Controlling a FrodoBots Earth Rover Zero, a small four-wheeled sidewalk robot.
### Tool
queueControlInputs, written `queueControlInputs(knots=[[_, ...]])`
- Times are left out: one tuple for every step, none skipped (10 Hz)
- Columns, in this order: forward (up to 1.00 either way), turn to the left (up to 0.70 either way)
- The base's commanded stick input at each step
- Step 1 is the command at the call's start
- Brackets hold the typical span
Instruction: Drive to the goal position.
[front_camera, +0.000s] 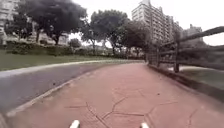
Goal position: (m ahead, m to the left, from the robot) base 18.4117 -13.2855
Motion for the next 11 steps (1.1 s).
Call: queueControlInputs(knots=[[0.7,-0.02],[0.7,-0.17],[0.7,-0.25],[0.7,-0.32],[0.7,-0.19],[0.7,-0.07],[0.7,0.0],[0.7,0.0],[0.7,0.0],[0.7,0.0],[0.7,0.0]])
